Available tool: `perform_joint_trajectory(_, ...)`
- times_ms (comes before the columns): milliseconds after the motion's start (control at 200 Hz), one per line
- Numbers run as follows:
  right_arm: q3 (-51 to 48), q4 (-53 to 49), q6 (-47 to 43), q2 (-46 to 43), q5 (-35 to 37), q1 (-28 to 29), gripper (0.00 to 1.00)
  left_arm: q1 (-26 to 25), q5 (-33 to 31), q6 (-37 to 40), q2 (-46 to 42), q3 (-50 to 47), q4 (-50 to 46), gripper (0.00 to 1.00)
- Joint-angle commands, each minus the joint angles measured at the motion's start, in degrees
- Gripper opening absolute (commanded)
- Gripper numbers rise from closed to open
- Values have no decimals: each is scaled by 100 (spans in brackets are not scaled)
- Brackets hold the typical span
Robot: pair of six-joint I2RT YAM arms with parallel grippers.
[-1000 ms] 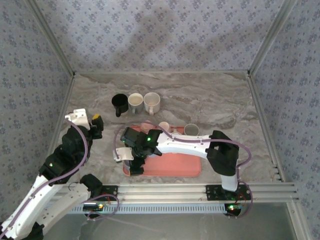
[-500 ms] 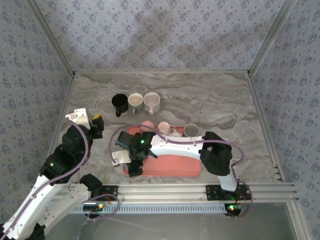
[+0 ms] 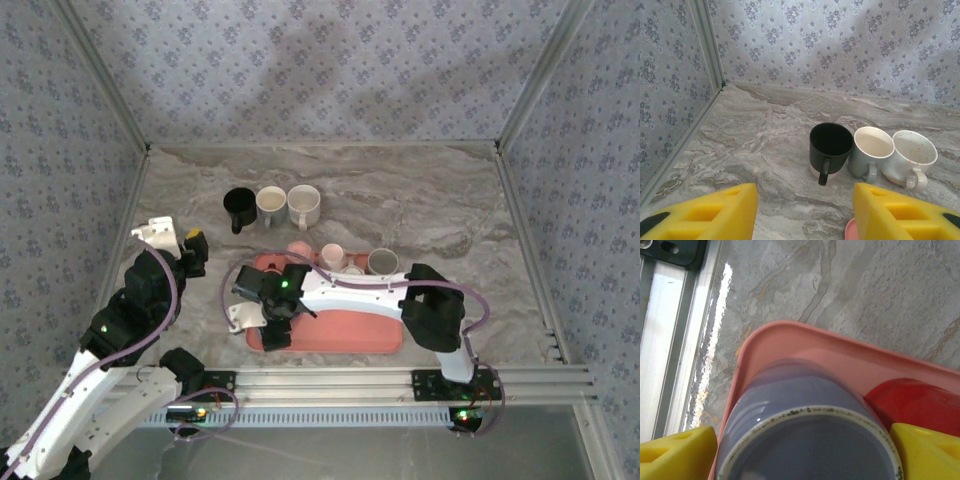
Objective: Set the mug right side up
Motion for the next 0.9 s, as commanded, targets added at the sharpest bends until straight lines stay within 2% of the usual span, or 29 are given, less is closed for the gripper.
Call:
perform_joint_trajectory(0, -330, -557, 176, -168, 195, -112, 90, 61, 43, 60, 28, -63, 197, 53)
perform_joint_trajectory(220, -582, -452, 406, -434, 145, -141, 90, 74, 50, 60, 45, -68, 206, 53)
perform_joint_trajectory(580, -432, -538, 739, -32, 615, -160, 87, 76, 113, 51, 101, -72, 199, 53)
perform_joint_trajectory(899, -602, -514, 1033, -147, 756, -167, 86, 80, 138, 60, 125, -81, 224, 53)
